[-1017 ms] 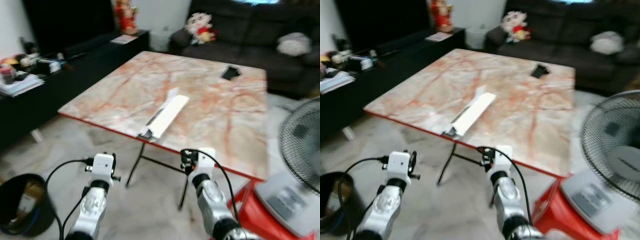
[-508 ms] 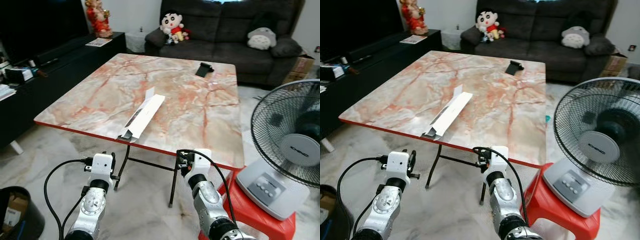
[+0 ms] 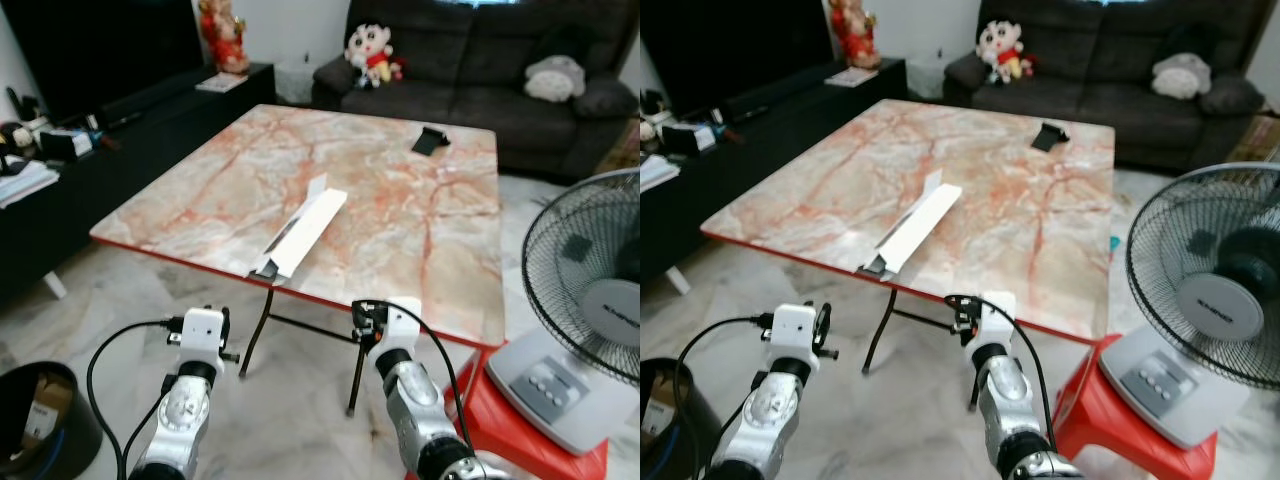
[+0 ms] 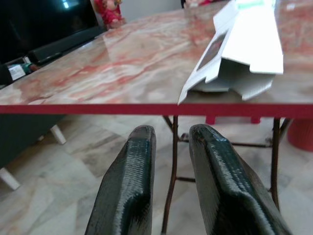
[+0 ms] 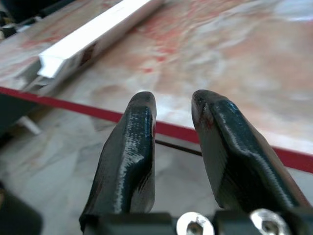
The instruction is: Picking trash to rubbish bin
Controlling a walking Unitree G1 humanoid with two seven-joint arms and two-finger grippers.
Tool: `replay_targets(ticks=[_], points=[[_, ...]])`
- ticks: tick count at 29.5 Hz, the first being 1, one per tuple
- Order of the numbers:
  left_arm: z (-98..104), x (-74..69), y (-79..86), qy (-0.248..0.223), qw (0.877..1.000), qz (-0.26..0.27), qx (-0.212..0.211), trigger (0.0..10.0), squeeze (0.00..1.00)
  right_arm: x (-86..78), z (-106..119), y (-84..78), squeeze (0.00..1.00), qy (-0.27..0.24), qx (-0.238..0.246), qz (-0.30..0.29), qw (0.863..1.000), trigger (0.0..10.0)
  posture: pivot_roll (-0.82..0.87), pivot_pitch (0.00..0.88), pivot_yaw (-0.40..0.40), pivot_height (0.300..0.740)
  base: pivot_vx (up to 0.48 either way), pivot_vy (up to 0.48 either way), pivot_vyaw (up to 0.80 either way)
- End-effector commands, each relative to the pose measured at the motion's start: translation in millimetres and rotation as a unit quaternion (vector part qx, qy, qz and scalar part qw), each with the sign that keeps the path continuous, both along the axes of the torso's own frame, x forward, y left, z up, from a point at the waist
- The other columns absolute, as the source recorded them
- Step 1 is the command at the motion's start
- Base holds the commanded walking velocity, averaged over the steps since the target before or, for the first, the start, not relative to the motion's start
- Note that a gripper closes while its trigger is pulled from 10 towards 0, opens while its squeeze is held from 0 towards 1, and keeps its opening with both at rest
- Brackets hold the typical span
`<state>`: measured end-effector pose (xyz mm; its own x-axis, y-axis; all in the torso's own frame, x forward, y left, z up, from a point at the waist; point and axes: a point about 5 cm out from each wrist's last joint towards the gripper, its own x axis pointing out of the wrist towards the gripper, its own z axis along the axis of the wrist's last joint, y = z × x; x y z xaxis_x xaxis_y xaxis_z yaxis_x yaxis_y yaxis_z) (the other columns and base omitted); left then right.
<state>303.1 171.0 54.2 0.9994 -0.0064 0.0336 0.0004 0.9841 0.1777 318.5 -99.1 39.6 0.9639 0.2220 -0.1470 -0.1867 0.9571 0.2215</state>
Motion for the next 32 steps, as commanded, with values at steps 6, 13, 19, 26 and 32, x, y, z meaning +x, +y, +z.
replay_targets(ticks=[6, 13, 19, 26, 32], points=[[0, -0.4, 7.2, 0.004, 1.0, 0.011, -0.003, 10.0, 0.0, 1.4, 3, 7.2, 0.0, -0.005, 0.006, 0.004, 1.0, 10.0, 0.04, 0.0, -0.002, 0.74, 0.0, 0.48, 0.0], [0, -0.3, 6.9, 0.005, 1.0, 0.011, -0.005, 10.0, 0.0, 2.3, 4, 6.3, 0.0, -0.005, 0.008, 0.0, 1.0, 10.0, 0.04, 0.0, -0.004, 0.74, 0.0, 0.48, -0.46], [1, -0.3, 7.6, 0.004, 1.0, 0.011, -0.001, 10.0, 0.0, 1.7, 3, 6.8, 0.0, -0.004, 0.005, 0.001, 1.0, 10.0, 0.04, 0.0, -0.003, 0.74, 0.0, 0.447, 0.0], [3, 2.7, 5.9, 0.006, 1.0, 0.001, 0.023, 10.0, 0.0, 1.8, 3, 7.9, 0.0, -0.004, 0.005, 0.003, 1.0, 10.0, 0.04, 0.0, -0.004, 0.74, 0.0, 0.04, 0.0], [7, 4.7, -7.9, -0.003, 0.997, -0.051, 0.051, 10.0, 0.0, 2.4, 4, 8.2, 0.0, -0.002, 0.007, 0.003, 1.0, 10.0, 0.05, 0.0, -0.004, 0.74, 0.0, 0.0, 0.0]])
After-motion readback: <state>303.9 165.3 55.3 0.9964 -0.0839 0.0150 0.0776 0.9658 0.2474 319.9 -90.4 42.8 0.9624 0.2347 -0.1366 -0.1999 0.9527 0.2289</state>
